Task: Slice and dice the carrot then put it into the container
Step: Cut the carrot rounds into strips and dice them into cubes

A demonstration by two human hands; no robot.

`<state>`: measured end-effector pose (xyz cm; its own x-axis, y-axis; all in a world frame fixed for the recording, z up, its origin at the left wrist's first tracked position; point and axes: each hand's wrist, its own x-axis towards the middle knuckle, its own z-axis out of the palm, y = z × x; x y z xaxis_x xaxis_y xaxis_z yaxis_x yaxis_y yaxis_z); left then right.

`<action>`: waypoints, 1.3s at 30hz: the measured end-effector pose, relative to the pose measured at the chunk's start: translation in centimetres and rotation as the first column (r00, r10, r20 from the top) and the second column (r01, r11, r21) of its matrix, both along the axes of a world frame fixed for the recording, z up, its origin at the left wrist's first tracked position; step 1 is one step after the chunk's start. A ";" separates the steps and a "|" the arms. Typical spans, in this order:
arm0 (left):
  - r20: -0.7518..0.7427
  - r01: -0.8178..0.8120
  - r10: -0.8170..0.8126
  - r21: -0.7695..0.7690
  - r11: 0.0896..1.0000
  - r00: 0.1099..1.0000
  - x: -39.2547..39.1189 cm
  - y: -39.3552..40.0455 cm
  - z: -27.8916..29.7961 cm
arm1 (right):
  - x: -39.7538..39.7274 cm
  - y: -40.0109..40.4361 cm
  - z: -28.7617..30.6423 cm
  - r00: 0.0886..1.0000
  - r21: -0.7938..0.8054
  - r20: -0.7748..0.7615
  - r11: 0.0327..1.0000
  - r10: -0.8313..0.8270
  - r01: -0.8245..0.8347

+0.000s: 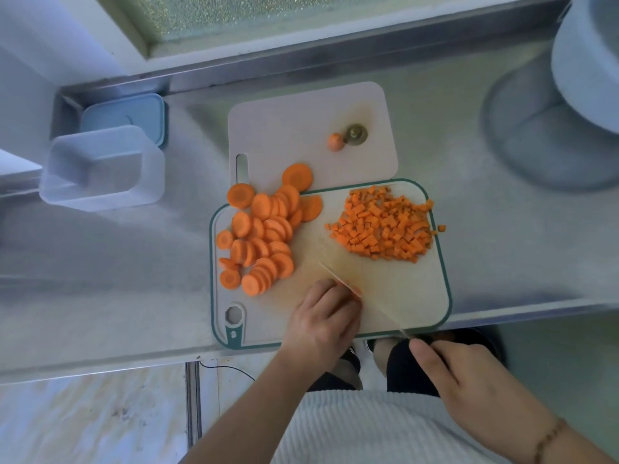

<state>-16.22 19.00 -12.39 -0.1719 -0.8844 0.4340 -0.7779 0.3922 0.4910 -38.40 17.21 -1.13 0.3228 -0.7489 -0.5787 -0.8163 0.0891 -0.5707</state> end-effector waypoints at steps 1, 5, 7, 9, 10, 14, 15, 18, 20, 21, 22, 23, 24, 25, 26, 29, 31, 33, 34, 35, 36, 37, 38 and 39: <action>0.000 0.008 -0.008 -0.009 1.000 1.000 0.1 -0.2 -0.2 | -0.2 0.2 -0.2 1.000 -0.008 -0.023 1.000 0.012 -0.013; -0.035 -0.014 0.013 -0.027 1.000 0.999 -0.2 -0.2 -0.5 | -0.7 0.7 -0.4 0.998 0.024 -0.054 1.000 0.022 -0.021; -0.056 -0.018 0.017 -0.025 1.000 0.998 -0.3 -0.3 -0.5 | -0.1 0.3 -0.3 0.993 0.057 -0.105 0.998 0.045 -0.039; -0.071 -0.017 0.016 -0.018 1.000 0.997 -0.3 -0.5 -0.4 | 1.3 -0.5 -0.4 0.992 0.031 -0.112 0.998 0.056 -0.052; -0.069 -0.016 0.015 -0.009 1.000 0.998 -0.3 -0.5 -0.3 | 1.7 -0.8 -0.6 0.994 0.001 -0.094 0.998 0.059 -0.059; -0.025 0.015 -0.014 0.027 1.000 1.000 0.2 0.2 0.2 | 1.2 -0.8 -1.1 0.999 -0.053 -0.043 0.998 0.020 -0.023; -0.014 0.030 -0.030 0.026 0.999 0.999 0.5 0.5 0.2 | 0.6 -0.6 -1.0 0.999 -0.056 -0.050 0.998 0.011 -0.014; 0.011 0.035 -0.035 0.019 0.999 0.999 1.1 0.8 0.1 | -0.6 0.2 -0.6 0.998 -0.037 -0.061 0.999 0.006 -0.008; 0.002 0.021 -0.021 0.020 1.000 1.000 1.0 0.8 -0.2 | -0.7 0.5 -0.2 0.998 -0.009 -0.054 1.000 0.019 -0.019; -0.003 0.015 -0.015 0.019 1.000 1.000 0.8 0.8 -0.2 | -0.5 0.7 -0.1 0.998 0.004 -0.051 1.000 0.024 -0.024; -0.008 0.008 -0.008 0.015 1.000 1.000 0.7 0.7 -0.3 | -0.4 0.8 0.0 0.998 0.021 -0.059 0.999 0.028 -0.027; -0.015 0.001 -0.001 0.009 1.000 1.000 0.6 0.7 -0.3 | -0.3 0.9 0.1 0.997 0.038 -0.077 0.999 0.031 -0.028; -0.026 -0.006 0.007 0.007 1.000 1.000 0.6 0.7 -0.3 | -0.2 1.0 0.2 0.994 0.054 -0.102 0.998 0.034 -0.029; -0.038 -0.013 0.013 0.008 1.000 0.999 0.5 0.6 -0.3 | 0.0 1.0 0.2 0.991 0.063 -0.128 0.997 0.041 -0.033; -0.046 -0.017 0.018 0.012 1.000 0.999 0.5 0.6 -0.3 | 0.3 0.8 0.3 0.986 0.067 -0.155 0.997 0.054 -0.044; -0.050 -0.004 0.006 0.030 1.000 0.999 0.4 0.3 -0.3 | 2.0 0.1 0.0 0.974 0.022 -0.204 0.995 0.098 -0.095; -0.045 0.016 -0.014 0.041 0.999 0.999 0.4 0.2 -0.1 | 3.0 -0.6 -0.7 0.976 -0.040 -0.184 0.992 0.114 -0.124; -0.016 0.056 -0.054 0.068 0.996 0.998 0.7 0.3 0.3 | 3.0 -1.1 -1.2 0.985 -0.050 -0.136 0.993 0.103 -0.111; 0.006 0.087 -0.088 0.084 0.993 0.996 1.1 0.5 0.6 | 2.5 -1.3 -1.4 0.992 -0.033 -0.104 0.996 0.077 -0.081; 0.038 0.120 -0.124 0.096 0.988 0.992 1.5 0.7 0.8 | 1.9 -1.5 -1.4 0.996 -0.019 -0.080 0.999 0.043 -0.045; 0.079 0.147 -0.155 0.099 0.984 0.985 1.9 0.8 0.9 | 1.2 -1.8 -1.5 0.997 -0.008 -0.071 1.000 0.010 -0.011; 0.120 0.164 -0.175 0.091 0.982 0.977 2.3 0.8 0.9 | 0.7 -2.2 -1.4 0.998 0.001 -0.065 1.000 -0.021 0.021; 0.147 0.171 -0.181 0.079 0.982 0.972 2.5 0.7 0.9 | 0.3 -2.7 -1.2 0.997 0.012 -0.058 0.999 -0.045 0.045; 0.150 0.167 -0.176 0.069 0.984 0.973 2.4 0.5 0.9 | 0.2 -3.0 -1.2 0.997 0.020 -0.053 0.999 -0.047 0.048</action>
<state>-13.77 19.49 -11.51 -0.3841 -0.8581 0.3408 -0.7700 0.5014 0.3946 -38.25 14.17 -2.34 0.2556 -0.7504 -0.6096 -0.8398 0.1400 -0.5246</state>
